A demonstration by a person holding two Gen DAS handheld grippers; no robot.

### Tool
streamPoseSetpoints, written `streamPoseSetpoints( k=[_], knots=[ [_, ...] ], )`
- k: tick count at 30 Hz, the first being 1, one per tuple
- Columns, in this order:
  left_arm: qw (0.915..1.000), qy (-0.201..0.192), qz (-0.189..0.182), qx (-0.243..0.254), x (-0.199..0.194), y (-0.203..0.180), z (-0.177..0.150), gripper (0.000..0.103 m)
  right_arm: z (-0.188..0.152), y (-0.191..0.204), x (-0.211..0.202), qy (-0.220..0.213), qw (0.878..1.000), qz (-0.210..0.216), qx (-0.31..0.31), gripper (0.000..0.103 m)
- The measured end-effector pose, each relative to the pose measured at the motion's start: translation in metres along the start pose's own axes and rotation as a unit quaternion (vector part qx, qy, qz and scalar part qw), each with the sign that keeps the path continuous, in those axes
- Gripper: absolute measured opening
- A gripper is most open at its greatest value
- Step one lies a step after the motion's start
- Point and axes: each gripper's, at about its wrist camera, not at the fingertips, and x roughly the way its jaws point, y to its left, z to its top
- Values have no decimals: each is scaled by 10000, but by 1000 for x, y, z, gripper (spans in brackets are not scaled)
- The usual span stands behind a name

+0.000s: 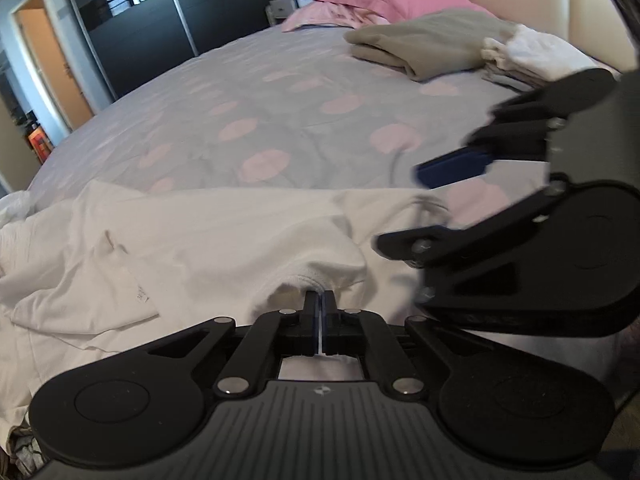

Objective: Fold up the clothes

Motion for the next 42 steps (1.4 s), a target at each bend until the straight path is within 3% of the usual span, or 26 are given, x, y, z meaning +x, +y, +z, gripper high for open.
streamPoseSetpoints(
  k=[3,5,10,18,26,28,30,36,42],
  knots=[
    [9996,231,-54,173,-4,-3,-1,4,2,5,0,28,9999,123,-77,50],
    [9989,386,-52,244,-7,0,-5,22,2,9,-1,38,9997,208,-137,50],
    [9981,561,88,223,-16,20,-12,38,8,28,-5,-67,9982,459,-380,49],
    [9933,948,630,-195,-3,56,-24,39,25,58,4,-108,9950,711,-698,48],
    [9855,1232,956,-663,16,80,-35,39,29,83,31,136,9930,485,-1072,47],
    [9852,1244,970,-664,17,80,-36,39,27,86,37,207,9920,381,-1185,41],
    [9852,1244,988,-648,16,79,-36,39,25,86,39,259,9914,246,-1259,18],
    [9848,1238,978,-725,12,82,-32,39,22,60,38,662,9925,29,-1030,7],
    [9864,1182,848,-761,4,93,-20,39,23,17,40,1262,9892,-117,-741,5]
  ],
)
